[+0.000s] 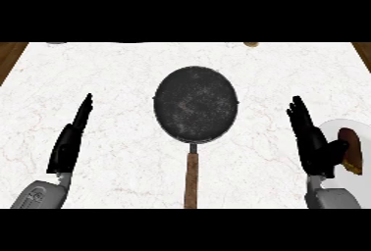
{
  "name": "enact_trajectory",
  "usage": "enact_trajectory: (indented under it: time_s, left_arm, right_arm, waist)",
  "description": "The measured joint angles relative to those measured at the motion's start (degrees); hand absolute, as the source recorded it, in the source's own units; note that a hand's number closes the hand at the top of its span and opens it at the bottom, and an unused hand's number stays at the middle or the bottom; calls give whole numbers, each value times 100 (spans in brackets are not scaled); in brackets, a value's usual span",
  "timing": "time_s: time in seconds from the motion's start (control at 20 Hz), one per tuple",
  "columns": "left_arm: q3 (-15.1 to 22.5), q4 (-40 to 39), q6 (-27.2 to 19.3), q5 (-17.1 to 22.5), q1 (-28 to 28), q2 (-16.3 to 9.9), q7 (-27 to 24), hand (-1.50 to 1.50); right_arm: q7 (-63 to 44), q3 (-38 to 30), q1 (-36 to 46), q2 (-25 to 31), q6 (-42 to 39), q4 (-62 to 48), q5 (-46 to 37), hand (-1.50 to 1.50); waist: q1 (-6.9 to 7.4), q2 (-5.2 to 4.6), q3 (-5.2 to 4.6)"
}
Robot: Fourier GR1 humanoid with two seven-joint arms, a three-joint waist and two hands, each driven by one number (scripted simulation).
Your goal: Pick the sweet potato from the plate and place it in the pan
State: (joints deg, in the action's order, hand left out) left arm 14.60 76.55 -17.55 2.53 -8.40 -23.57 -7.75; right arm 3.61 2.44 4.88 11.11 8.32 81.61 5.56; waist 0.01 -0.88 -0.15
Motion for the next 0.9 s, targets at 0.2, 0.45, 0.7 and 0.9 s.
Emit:
enact_trajectory:
  time_s: [0.2, 0.45, 0.7, 0.9]
  left_arm:
    - [-32, 164, 83, 16, 141, -77, 287, 0]
    - [-64, 174, 96, 100, 387, -119, 542, 0]
    - [-87, 282, 162, 221, 664, -156, 737, 0]
    - [-87, 467, 224, 252, 736, -237, 887, 0]
  right_arm:
    - [-371, -438, 366, 413, 611, -90, -433, -150]
    - [-1017, -1168, 337, 1535, 1718, -533, -1550, -150]
    - [-2345, -1542, -151, 1929, 2763, -403, -2535, -150]
    - [-3519, -1260, -609, 2546, 2288, -152, -3383, -150]
  waist:
    - [49, 57, 9]
    - [-49, 49, -46]
    - [-131, 122, -41]
    - [-106, 132, -49]
